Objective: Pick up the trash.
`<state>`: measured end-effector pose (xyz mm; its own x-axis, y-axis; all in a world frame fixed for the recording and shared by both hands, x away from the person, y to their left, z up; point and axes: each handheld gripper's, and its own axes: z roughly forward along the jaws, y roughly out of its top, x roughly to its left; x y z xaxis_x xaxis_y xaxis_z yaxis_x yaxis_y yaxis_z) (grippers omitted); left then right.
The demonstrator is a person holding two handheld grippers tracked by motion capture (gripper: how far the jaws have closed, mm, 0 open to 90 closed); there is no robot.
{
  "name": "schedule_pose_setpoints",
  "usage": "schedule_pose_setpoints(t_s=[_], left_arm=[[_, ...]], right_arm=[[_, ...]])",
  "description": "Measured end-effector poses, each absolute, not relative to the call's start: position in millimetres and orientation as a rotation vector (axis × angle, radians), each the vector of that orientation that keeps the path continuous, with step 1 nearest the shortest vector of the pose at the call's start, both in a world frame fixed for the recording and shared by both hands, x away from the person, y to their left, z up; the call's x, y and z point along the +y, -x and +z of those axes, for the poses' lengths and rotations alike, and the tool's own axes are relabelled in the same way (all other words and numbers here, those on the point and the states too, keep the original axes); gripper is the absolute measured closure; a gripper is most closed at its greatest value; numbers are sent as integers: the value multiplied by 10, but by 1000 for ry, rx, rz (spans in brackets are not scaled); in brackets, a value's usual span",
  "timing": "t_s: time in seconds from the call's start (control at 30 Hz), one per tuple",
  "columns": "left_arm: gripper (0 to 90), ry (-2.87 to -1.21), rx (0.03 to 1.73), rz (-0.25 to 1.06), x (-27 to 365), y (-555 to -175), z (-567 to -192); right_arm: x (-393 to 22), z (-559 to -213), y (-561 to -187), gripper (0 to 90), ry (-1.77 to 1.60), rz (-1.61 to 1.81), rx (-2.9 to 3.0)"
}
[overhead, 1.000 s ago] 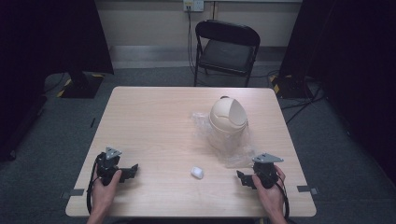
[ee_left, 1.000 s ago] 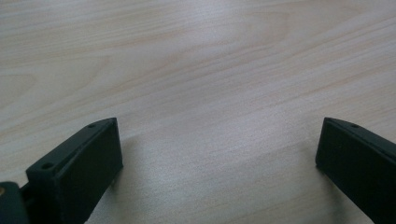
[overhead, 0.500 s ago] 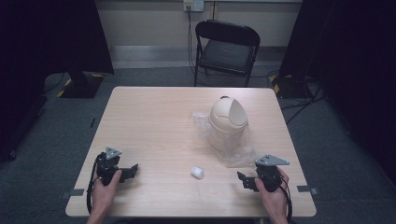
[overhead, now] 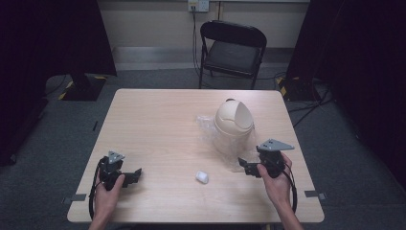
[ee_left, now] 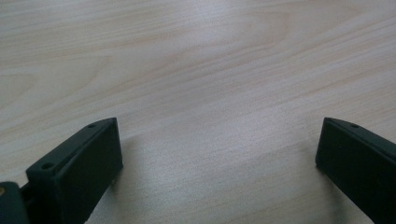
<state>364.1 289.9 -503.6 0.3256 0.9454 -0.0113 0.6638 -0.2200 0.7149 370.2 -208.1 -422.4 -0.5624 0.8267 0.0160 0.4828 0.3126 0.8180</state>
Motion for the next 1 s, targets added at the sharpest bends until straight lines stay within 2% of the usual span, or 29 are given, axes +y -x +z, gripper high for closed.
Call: schedule_pose_setpoints(t_s=[0.53,1.0], left_arm=[[0,-1970,1412,581,2899,-3641,-5036],[0,-1970,1412,581,2899,-3641,-5036]], right_arm=[[-1889,-3782,-4075,149,-1063,1196,2156],[-1781,-3835,-4380,182,-1092,1193,2186]])
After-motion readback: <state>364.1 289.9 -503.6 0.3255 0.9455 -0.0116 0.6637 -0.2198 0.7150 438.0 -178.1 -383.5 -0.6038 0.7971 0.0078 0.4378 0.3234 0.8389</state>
